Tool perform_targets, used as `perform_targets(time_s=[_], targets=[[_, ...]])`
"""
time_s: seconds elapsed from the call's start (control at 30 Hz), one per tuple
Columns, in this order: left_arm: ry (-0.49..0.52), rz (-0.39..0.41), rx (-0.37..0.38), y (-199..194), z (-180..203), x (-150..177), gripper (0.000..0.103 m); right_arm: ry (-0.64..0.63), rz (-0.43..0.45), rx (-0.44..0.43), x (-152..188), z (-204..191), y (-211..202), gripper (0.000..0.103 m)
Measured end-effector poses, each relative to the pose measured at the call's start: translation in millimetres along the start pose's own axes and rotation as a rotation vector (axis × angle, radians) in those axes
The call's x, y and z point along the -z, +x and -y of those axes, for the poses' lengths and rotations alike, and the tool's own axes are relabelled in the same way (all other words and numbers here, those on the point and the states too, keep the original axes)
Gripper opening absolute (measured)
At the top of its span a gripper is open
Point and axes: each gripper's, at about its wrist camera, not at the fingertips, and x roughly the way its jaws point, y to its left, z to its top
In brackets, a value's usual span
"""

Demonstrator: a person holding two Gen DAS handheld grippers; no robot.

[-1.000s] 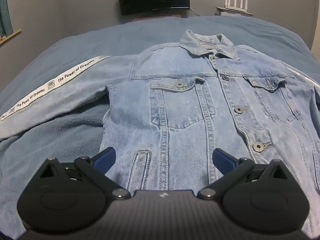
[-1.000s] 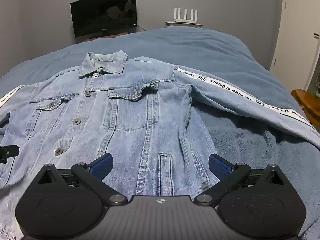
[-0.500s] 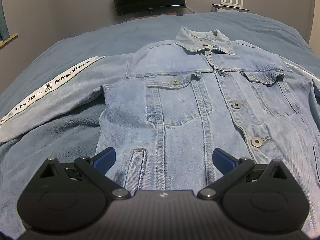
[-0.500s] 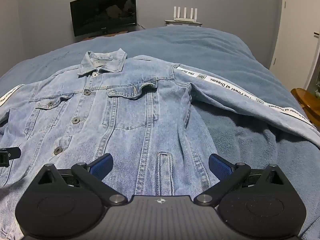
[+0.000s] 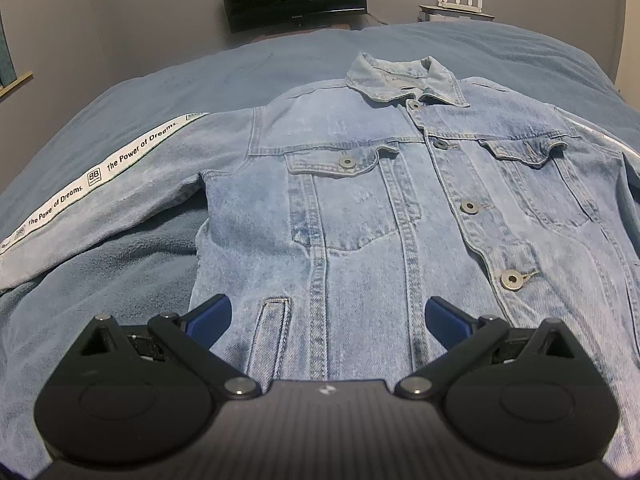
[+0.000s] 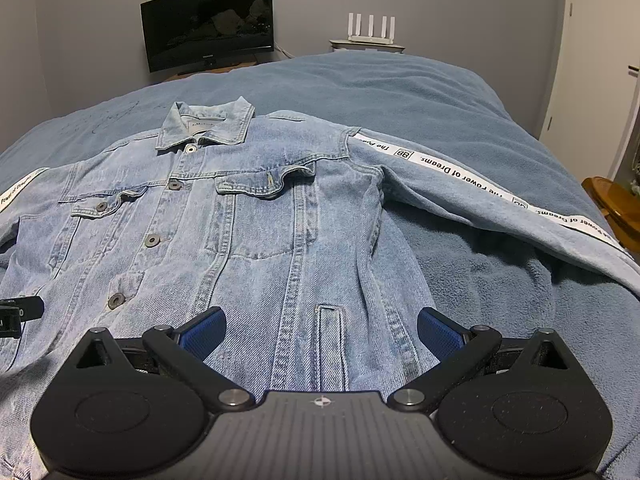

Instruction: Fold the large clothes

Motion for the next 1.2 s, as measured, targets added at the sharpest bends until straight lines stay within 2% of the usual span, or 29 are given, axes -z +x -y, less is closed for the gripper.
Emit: perform_targets(time_s=[1.2], targets=[[0.0, -0.014, 0.001, 3.5, 3.1, 2.8, 0.103, -0.001, -0.001, 0.002, 2.0, -1.0, 3.0, 0.103]])
